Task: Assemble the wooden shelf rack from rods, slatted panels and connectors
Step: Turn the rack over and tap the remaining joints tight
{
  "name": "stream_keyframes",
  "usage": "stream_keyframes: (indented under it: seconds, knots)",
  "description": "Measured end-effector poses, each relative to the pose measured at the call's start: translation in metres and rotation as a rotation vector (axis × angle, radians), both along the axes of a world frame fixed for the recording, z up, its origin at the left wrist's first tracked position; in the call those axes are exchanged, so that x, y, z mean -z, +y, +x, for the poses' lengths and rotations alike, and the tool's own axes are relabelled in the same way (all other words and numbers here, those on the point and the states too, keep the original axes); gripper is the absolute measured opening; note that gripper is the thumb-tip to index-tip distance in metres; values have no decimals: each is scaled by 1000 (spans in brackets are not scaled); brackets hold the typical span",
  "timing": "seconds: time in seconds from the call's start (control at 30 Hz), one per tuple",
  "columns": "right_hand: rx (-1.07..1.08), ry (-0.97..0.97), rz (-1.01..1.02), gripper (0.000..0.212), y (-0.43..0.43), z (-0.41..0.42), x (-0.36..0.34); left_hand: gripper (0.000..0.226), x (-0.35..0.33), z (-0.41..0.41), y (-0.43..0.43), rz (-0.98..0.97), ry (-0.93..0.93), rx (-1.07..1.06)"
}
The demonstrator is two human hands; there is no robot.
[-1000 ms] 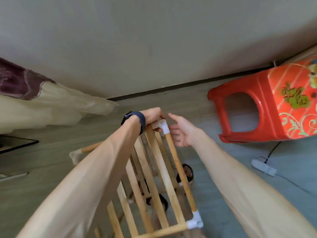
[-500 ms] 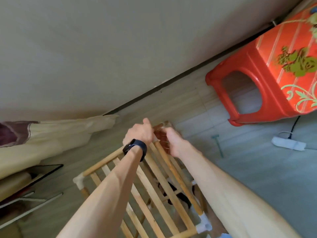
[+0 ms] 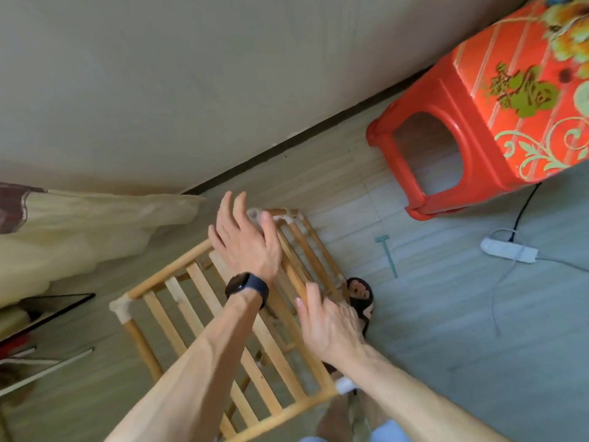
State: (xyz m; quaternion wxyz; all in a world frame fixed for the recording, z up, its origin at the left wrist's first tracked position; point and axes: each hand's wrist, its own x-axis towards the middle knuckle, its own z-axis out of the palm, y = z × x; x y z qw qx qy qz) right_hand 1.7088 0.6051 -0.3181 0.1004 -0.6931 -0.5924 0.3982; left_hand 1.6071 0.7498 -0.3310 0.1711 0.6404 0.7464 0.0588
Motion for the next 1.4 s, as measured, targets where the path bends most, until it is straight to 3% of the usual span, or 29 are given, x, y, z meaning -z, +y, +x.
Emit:
stream_keyframes:
  seconds: [0.13,0.23,0.37,0.43,0.5,0.57,0.7,0.83,0.93,1.1,1.33,1.4]
  knots:
    - [15,-18,66,28,-9,-14,8,70,14,-19,-83,-83,21,149]
    - [22,-5,123,15,-6,-14,8,69,25,-22,-79,-46,43,122]
    - [51,436,7,16,2,2,17,67,23,-17,-78,-11,37,104]
    - [213,525,100,11,-4,32,41,67,23,-5,-76,-9,9,97]
    - [470,365,114,26,-14,69,89,66,23,5,-72,17,5,96]
    - [564,87,-81,31,-28,112,163,66,22,15,-70,35,11,93]
    - [110,-267,-565,55,-53,162,278,68,15,58,-61,73,61,105]
    - [81,-265,-646,63,-65,181,319,61,-6,138,-29,118,661,395]
    - [86,-225,-649,61,-74,194,336,38,2,218,-12,-100,779,574]
    - [54,-182,-557,50,-78,222,350,44,110,297,-50,-411,574,684]
    - [42,-166,-422,47,-100,235,414,66,331,250,-159,-662,247,419]
    - [-7,-214,-388,51,-110,233,439,71,381,234,-179,-674,235,409]
